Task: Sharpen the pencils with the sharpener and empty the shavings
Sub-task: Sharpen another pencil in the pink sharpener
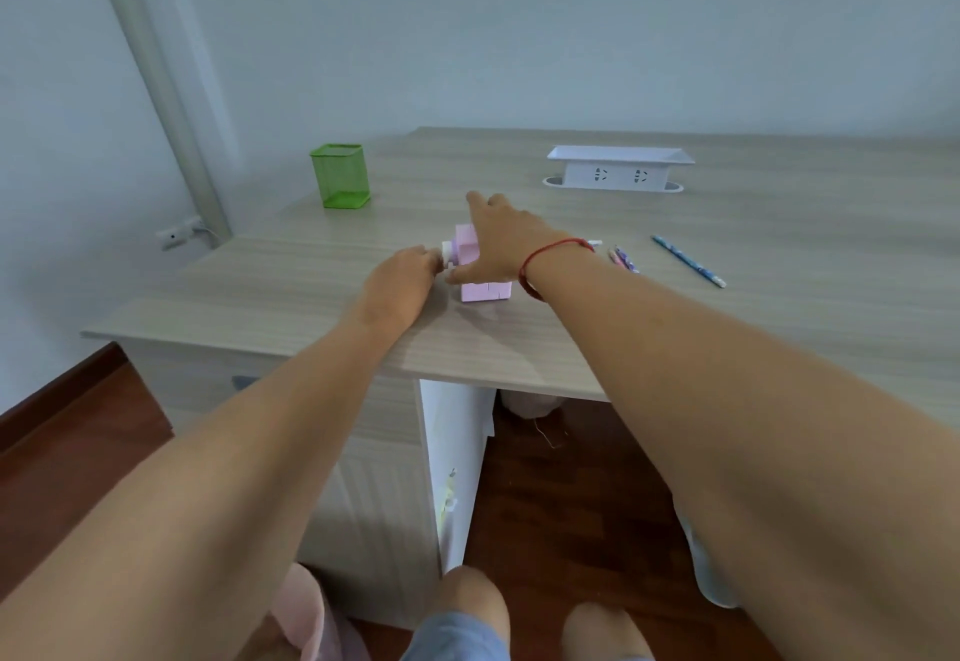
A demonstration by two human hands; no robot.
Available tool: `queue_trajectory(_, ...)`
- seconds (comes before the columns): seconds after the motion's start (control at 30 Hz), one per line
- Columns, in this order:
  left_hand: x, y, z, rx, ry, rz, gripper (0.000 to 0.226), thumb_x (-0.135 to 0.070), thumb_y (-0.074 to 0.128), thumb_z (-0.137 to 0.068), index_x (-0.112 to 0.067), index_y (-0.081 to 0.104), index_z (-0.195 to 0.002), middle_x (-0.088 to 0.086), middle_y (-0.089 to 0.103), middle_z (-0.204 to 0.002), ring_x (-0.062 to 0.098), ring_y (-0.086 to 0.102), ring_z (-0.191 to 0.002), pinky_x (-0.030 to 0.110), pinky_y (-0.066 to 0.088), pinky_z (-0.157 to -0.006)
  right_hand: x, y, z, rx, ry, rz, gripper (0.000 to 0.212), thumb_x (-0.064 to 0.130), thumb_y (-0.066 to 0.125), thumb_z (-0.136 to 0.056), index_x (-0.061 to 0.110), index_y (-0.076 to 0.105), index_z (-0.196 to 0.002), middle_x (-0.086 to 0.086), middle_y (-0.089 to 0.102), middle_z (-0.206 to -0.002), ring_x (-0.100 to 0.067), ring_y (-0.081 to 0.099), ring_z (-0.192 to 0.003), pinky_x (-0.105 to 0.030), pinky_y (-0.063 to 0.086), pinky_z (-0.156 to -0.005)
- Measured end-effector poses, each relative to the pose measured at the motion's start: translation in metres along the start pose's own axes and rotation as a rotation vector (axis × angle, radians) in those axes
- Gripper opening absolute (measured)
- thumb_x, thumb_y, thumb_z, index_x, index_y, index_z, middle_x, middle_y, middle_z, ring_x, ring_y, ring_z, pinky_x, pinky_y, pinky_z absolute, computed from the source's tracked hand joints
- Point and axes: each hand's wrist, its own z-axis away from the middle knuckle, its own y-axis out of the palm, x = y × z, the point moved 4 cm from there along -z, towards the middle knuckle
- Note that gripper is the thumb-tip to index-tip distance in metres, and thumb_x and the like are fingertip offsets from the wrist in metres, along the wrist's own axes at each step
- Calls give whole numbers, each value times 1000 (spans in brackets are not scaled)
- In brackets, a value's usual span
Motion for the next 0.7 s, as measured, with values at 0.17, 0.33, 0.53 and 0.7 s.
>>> queue_trajectory(0.17,6,-6,10,46,-22,-48,27,-19,39,-97,-12,60,-114,18,61,-117,35,58,-106,39,45,-84,-22,-13,21,145,100,105,53,22,58,-88,15,41,-138,-9,54,-132,-30,54,-118,-38,40,-100)
queue_trajectory(0.33,-5,-26,13,10,-26,-36,25,-11,44,-89,-8,62,-107,18,64,-114,37,59,-105,41,47,-82,-25,-8,26,13,52,313,45,-2,43,-92,18,52,-132,-7,59,-128,-28,57,-117,-37,38,-99)
queue_trajectory(0.53,-27,-48,-6,-89,-24,435,32,-15,30,-81,-11,61,-75,20,63,-88,34,57,-91,39,46,-80,-20,-4,25,-23,15,322,46,0,36,-97,16,47,-139,-12,57,-130,-32,57,-117,-38,46,-91)
queue_trajectory(0.7,-41,-32,-19,-91,-102,484,31,-15,36,-95,-7,51,-70,26,63,-95,35,56,-92,35,37,-71,-18,-3,22,-56,-24,423,37,-3,35,-97,7,56,-125,-14,59,-126,-33,60,-114,-37,47,-87)
